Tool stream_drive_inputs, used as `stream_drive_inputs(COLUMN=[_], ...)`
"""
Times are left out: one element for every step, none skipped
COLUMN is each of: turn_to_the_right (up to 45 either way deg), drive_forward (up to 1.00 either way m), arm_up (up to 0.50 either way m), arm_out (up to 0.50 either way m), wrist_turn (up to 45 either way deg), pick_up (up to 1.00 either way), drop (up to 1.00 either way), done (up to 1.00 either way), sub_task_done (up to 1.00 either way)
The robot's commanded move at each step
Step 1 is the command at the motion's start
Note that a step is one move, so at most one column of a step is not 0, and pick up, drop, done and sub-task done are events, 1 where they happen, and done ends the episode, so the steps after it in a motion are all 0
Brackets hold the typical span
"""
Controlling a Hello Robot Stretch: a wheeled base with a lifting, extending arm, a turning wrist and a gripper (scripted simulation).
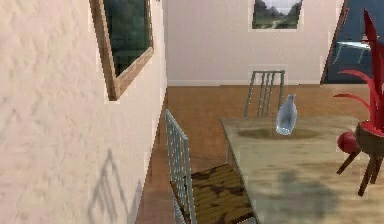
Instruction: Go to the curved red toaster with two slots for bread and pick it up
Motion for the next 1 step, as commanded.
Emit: stream_drive_inputs(turn_to_the_right=[0.0], drive_forward=[0.00], arm_up=[-0.24], arm_out=[0.00], wrist_turn=[0.0], pick_up=[0.00], drop=[0.00], done=[0.00], sub_task_done=[0.00])
